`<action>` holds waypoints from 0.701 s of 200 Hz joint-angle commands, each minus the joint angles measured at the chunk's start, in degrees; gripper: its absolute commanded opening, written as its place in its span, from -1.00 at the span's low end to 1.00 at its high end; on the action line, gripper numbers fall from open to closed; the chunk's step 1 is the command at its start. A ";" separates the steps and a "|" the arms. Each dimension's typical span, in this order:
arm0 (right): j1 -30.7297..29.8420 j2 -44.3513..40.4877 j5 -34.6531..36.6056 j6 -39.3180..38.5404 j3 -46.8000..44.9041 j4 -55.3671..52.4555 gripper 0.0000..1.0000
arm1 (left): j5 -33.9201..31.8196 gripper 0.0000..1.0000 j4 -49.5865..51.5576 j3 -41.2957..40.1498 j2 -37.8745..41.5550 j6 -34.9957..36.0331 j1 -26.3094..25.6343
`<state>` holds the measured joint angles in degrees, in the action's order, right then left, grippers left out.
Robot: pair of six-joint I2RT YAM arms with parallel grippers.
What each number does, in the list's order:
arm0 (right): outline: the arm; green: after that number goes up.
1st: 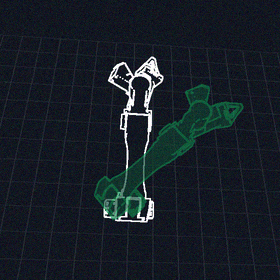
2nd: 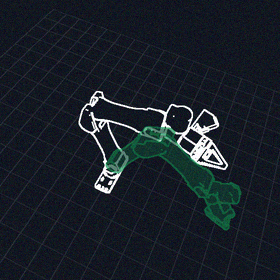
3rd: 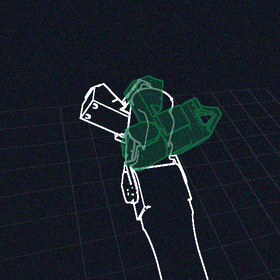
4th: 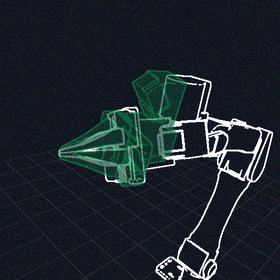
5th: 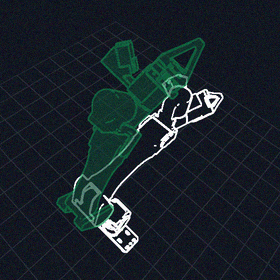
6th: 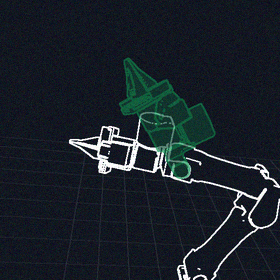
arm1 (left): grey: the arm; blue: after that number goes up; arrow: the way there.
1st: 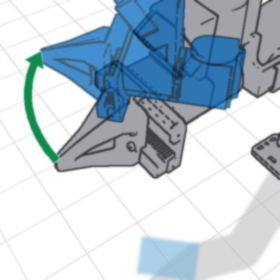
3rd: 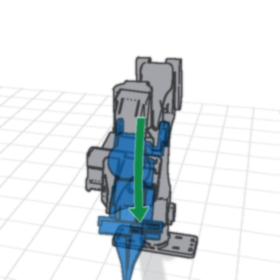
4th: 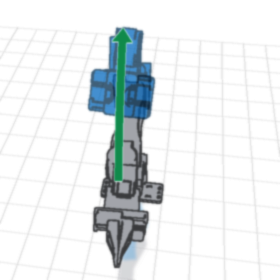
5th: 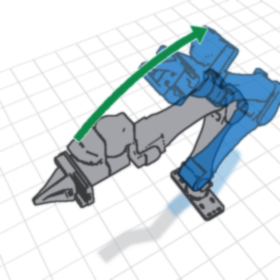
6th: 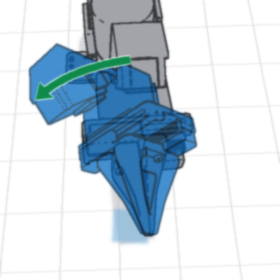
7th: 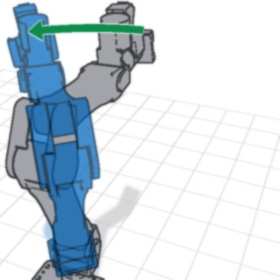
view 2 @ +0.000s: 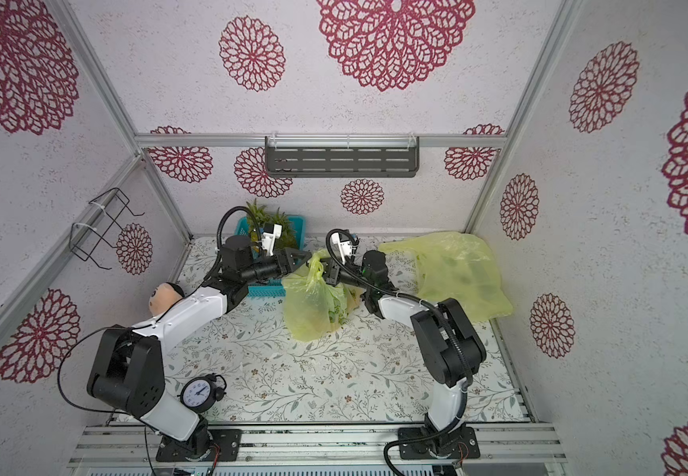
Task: Place the pineapple into a plastic bag & tie a knot
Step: Tie the plastic bag at the center of the board.
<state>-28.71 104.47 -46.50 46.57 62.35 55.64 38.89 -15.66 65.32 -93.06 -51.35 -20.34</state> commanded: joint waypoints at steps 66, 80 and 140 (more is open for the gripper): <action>-0.38 0.49 -1.93 -0.69 3.11 1.70 -1.00 | 3.24 -0.52 -2.31 1.17 -1.26 -0.76 -1.02; -0.38 0.63 -1.71 -0.60 3.15 1.67 -1.00 | 3.62 -0.51 -2.61 0.97 -1.25 -0.98 -1.12; -0.39 0.73 -1.04 0.31 3.48 2.51 -1.00 | 3.82 -0.63 -3.85 -0.10 -0.83 -1.82 -1.81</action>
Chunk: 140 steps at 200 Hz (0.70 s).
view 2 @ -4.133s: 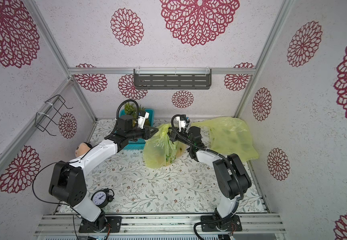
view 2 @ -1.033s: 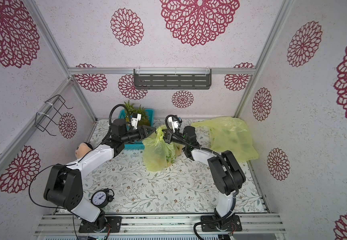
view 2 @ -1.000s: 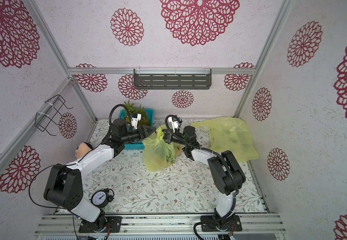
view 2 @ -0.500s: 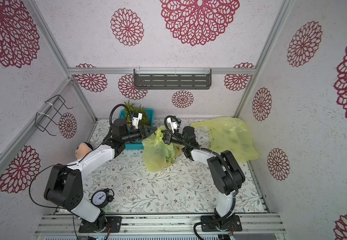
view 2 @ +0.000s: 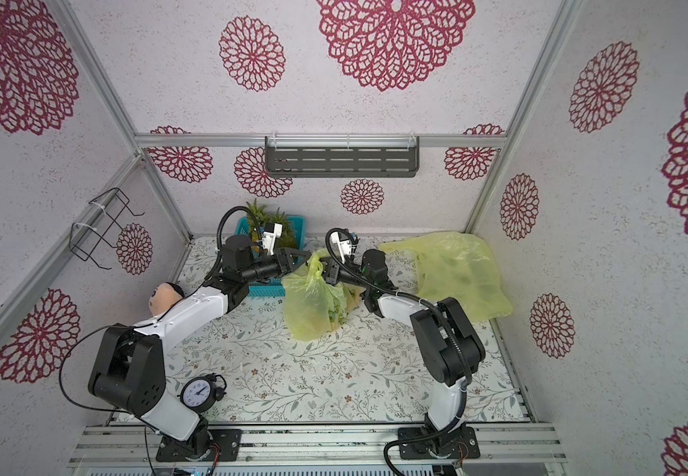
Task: Place the pineapple into a plastic bag & tie a knot
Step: Tie the plastic bag at the center of the board.
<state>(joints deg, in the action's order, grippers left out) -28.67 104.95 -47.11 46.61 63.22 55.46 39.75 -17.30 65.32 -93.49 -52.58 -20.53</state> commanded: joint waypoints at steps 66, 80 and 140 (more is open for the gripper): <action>-0.08 -1.43 0.72 -1.77 1.09 -0.21 -0.75 | -2.63 -1.00 0.83 -0.19 2.52 3.67 -1.47; -0.08 -2.23 1.44 -3.68 0.81 -2.67 -0.53 | -5.21 -1.00 2.40 -0.39 3.85 5.27 -1.48; -0.08 -1.91 1.12 -3.83 1.67 -2.48 -0.95 | -6.29 -1.00 2.61 -1.05 4.47 5.48 -1.43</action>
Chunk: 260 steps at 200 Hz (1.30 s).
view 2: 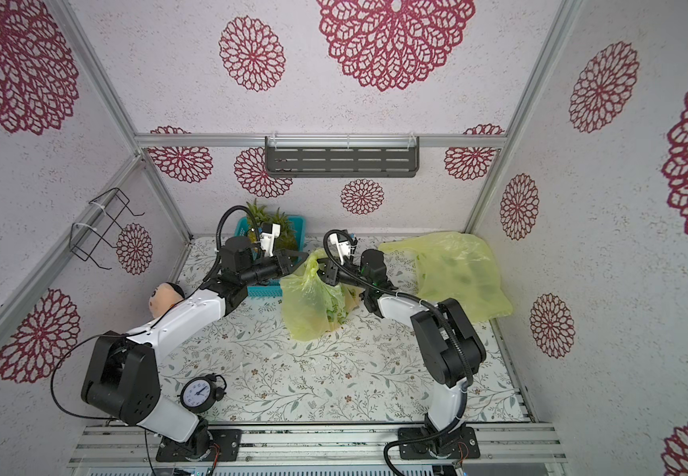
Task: Place the pineapple into a plastic bag & tie a knot
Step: Tie the plastic bag at the center of the board.
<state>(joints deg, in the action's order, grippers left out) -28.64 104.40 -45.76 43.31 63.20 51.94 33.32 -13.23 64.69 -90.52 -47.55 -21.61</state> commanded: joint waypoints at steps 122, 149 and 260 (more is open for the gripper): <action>-0.17 1.16 -2.54 6.57 3.08 9.24 -1.00 | 1.14 -0.94 -5.02 -1.84 0.30 -2.11 -0.53; 0.24 0.08 -1.60 4.84 2.13 7.19 -1.00 | 0.60 -1.00 -5.40 -2.02 1.27 -1.91 -0.40; 4.11 -23.85 18.27 -20.11 -4.27 -35.80 0.11 | -2.78 -1.00 8.27 3.54 7.26 8.47 0.60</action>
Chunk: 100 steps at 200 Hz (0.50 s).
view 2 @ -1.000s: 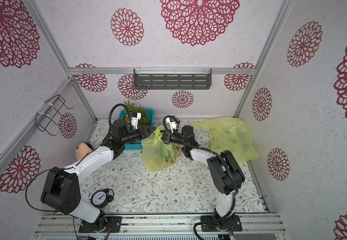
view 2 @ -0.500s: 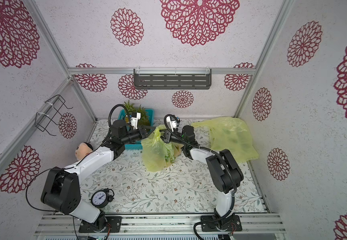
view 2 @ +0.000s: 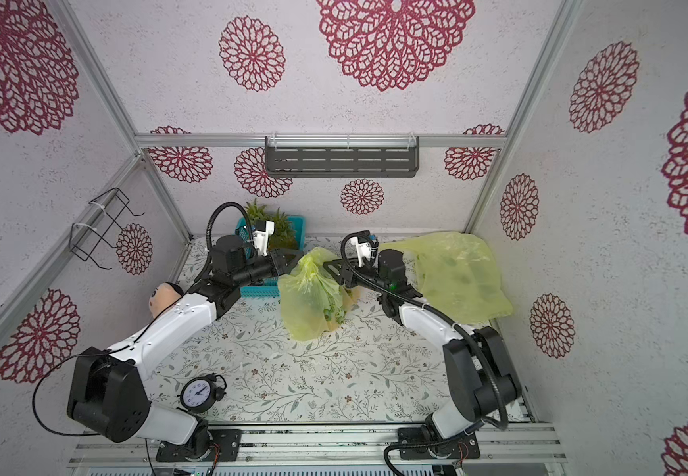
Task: Place the pineapple into a plastic bag & tie a knot
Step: Tie the plastic bag at the center of the board.
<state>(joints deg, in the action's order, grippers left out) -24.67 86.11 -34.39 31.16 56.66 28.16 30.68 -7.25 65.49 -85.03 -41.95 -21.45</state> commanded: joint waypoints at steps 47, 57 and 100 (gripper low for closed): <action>-1.55 -9.41 5.32 -7.67 7.36 -22.37 0.32 | 0.70 -1.00 3.64 5.23 2.33 4.08 0.52; -2.24 -9.80 4.53 -7.11 8.29 -23.16 0.37 | 0.71 -1.00 3.67 5.51 2.46 4.21 0.49; -6.12 -9.71 2.12 -4.78 12.14 -24.10 0.55 | 0.79 -1.00 3.82 5.95 1.79 4.27 0.53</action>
<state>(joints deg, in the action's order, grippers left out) -28.77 78.28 -30.48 25.52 65.21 5.30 30.96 -1.76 69.47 -84.95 -38.79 -21.45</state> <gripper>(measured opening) 0.762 0.039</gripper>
